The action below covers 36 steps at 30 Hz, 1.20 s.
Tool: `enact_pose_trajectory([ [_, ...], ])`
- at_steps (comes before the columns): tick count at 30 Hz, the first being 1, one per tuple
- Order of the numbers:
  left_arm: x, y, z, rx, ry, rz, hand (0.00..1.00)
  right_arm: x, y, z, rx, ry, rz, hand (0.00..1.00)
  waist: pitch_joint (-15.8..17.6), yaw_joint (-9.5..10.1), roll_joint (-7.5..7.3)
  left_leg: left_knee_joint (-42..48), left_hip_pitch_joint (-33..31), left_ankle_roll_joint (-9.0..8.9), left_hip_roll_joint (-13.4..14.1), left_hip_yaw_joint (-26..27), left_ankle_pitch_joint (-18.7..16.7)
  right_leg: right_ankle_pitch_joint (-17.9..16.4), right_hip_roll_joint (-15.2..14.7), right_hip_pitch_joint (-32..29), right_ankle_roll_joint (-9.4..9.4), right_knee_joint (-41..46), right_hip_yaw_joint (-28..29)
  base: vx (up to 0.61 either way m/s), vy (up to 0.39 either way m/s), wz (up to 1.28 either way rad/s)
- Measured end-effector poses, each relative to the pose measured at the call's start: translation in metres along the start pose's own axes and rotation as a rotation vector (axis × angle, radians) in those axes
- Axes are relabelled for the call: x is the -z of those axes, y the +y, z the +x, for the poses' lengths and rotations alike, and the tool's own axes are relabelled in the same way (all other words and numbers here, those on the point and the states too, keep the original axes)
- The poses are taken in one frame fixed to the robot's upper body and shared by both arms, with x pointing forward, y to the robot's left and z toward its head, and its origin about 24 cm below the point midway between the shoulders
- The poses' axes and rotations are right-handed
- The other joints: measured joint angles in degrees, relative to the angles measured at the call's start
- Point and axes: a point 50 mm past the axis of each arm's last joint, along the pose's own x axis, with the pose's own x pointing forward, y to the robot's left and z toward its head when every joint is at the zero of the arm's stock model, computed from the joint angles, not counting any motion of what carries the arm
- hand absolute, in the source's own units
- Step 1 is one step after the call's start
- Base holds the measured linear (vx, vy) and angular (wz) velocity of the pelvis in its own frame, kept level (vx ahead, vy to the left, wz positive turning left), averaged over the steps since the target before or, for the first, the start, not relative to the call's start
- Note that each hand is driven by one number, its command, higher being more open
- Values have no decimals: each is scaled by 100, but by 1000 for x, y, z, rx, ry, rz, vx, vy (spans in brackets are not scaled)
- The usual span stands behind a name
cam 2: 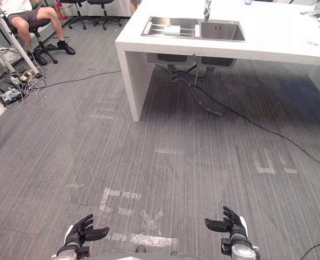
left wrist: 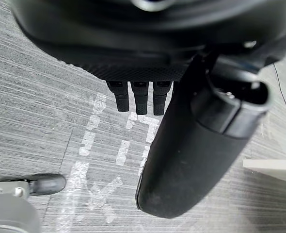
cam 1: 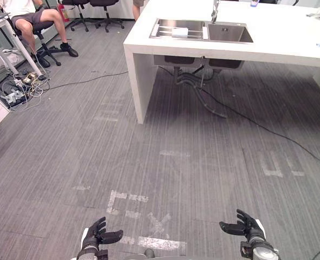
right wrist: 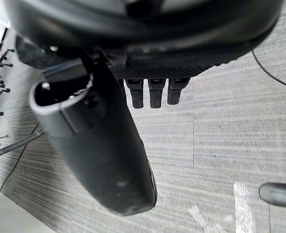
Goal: Walk over to the sink, pick up the cup, carry it to the dishwasher, place the cup inside the dishwasher, then close the dishwasher door
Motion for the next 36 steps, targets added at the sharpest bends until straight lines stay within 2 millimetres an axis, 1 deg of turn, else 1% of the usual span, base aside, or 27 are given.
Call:
enact_pose_trajectory([
  [5, -5, -5, 0, 11, -24, -30, 90, 0, 0, 0, -4, 0, 12, 90, 12, -58, 20, 41, 52, -107, 2, -1, -73, -46, -11, 79, 73, -4, -22, 18, -6, 1],
  [9, -9, -9, 0, 21, -42, -39, 90, -1, -1, 0, 3, -2, 24, 90, 36, -92, 65, 43, 48, -111, 2, 0, -79, -52, -12, 74, 82, -1, -21, -8, -2, -1],
  [13, -12, -14, -1, 32, -57, -52, 90, -1, -4, 1, 24, -1, 44, 90, 46, -116, 111, 50, 33, -107, 15, 65, -86, -53, -4, 33, 82, 11, 31, -31, -6, -7],
  [15, -12, -16, -1, 34, -59, -57, 90, -2, -4, 1, 25, -2, 44, 90, 48, -116, 131, 110, -4, -29, 47, 124, -151, -53, 24, -20, 82, 29, 73, -38, -4, -13],
  [17, -13, -16, -1, 36, -64, -63, 90, -2, -3, 1, 27, -2, 46, 90, 53, -118, 140, 164, -51, 0, 58, 177, -206, -54, 31, -81, 81, 58, 131, -8, 6, -17],
  [19, -16, -16, -2, 35, -79, -65, 90, -4, -2, 2, 25, -6, 48, 90, 59, -109, 149, 385, -198, 9, 83, 273, -344, -66, 37, -187, 83, 111, 218, 6, 21, -27],
  [20, -18, -16, -3, 35, -92, -67, 90, -8, -1, 3, 26, -16, 51, 90, 78, -102, 174, 623, -334, 31, 110, 363, -510, -183, 42, -331, 118, 296, 281, 12, 33, -34],
  [21, -21, -16, -3, 37, -104, -70, 90, -11, 0, 4, 33, -23, 54, 90, 100, -105, 200, 884, -450, 70, 120, 415, -704, -419, 18, -532, 165, 687, 317, 17, 34, -31],
  [22, -22, -17, -3, 39, -110, -72, 90, -11, -1, 4, 36, -22, 55, 90, 102, -101, 201, 1007, -498, 78, 113, 442, -802, -578, -14, -644, 222, 961, 322, 61, 54, -17],
  [23, -25, -17, -3, 40, -120, -78, 90, -9, -1, 4, 41, -10, 57, 90, 112, -101, 196, 1292, -549, 129, 70, 464, -1052, -936, -137, -923, 466, 1764, 232, 68, 56, -12],
  [24, -25, -17, -3, 40, -120, -82, 90, -8, 0, 4, 41, -6, 57, 90, 123, -107, 187, 1336, -534, 165, 48, 467, -1169, -1017, -187, -1055, 535, 2137, 160, 80, 59, -10],
  [25, -25, -17, -3, 40, -121, -83, 90, -7, 1, 4, 38, -2, 59, 90, 142, -111, 188, 1349, -466, 234, 24, 457, -1256, -1051, -290, -1367, 548, 2889, -3, 126, 45, 1],
  [26, -28, -16, -3, 38, -131, -76, 90, -5, 5, 3, 28, 7, 62, 90, 215, -129, 160, 1350, -295, 287, -8, 428, -1324, -1095, -452, -1826, 542, 3892, -206, 214, 34, 8],
  [27, -29, -15, -2, 36, -134, -73, 90, -3, 8, 3, 18, 21, 64, 90, 294, -135, 149, 1349, -106, 320, -2, 396, -1412, -1256, -564, -2047, 425, 4184, -373, 312, 23, 13],
  [28, -29, -15, -2, 33, -134, -71, 90, -3, 9, 3, 15, 22, 62, 90, 314, -139, 157, 1337, -10, 315, 17, 372, -1480, -1296, -634, -2218, 382, 4129, -527, 289, 0, 11],
  [29, -30, -15, -2, 31, -136, -70, 90, -4, 9, 3, 15, 20, 62, 90, 320, -151, 167, 1325, 32, 303, 41, 342, -1520, -1294, -657, -2336, 380, 4001, -594, 349, -26, 24],
  [30, -34, -16, -1, 29, -145, -73, 90, -7, 10, 4, 13, 13, 62, 90, 375, -210, 195, 1308, 125, 214, 132, 244, -1571, -1257, -642, -2538, 361, 3555, -727, 405, -68, 42],
  [31, -40, -17, 1, 27, -158, -82, 90, -12, 12, 6, 7, 1, 60, 90, 505, -285, 249, 1228, 282, 114, 287, 128, -1631, -1076, -555, -2681, 330, 2952, -843, 433, -88, 46],
  [32, -42, -17, 2, 26, -164, -82, 90, -13, 13, 7, 4, -3, 57, 90, 552, -302, 271, 1143, 381, 68, 374, 84, -1641, -884, -495, -2765, 319, 2591, -884, 491, -137, 41],
  [33, -46, -17, 4, 24, -169, -80, 90, -15, 14, 7, -1, -7, 51, 90, 596, -320, 271, 944, 550, 10, 480, 24, -1625, -495, -442, -2884, 306, 1988, -938, 427, -137, 42],
  [34, -51, -17, 6, 16, -176, -77, 90, -16, 15, 8, -4, -11, 49, 90, 623, -343, 226, 710, 776, -128, 555, -61, -1601, 242, -419, -2926, 245, 1304, -981, 693, -263, 58],
  [35, -52, -18, 8, 18, -172, -76, 90, -17, 12, 8, 3, -11, 45, 90, 608, -408, 216, 690, 914, -302, 665, -221, -1679, 1078, -409, -2892, -37, 1307, -994, 473, -191, 52],
  [36, -51, -20, 8, 20, -167, -77, 90, -19, 11, 9, 9, -15, 44, 90, 620, -420, 251, 777, 931, -353, 732, -273, -1709, 1005, -348, -2924, -372, 1515, -1017, 716, -312, 29],
])
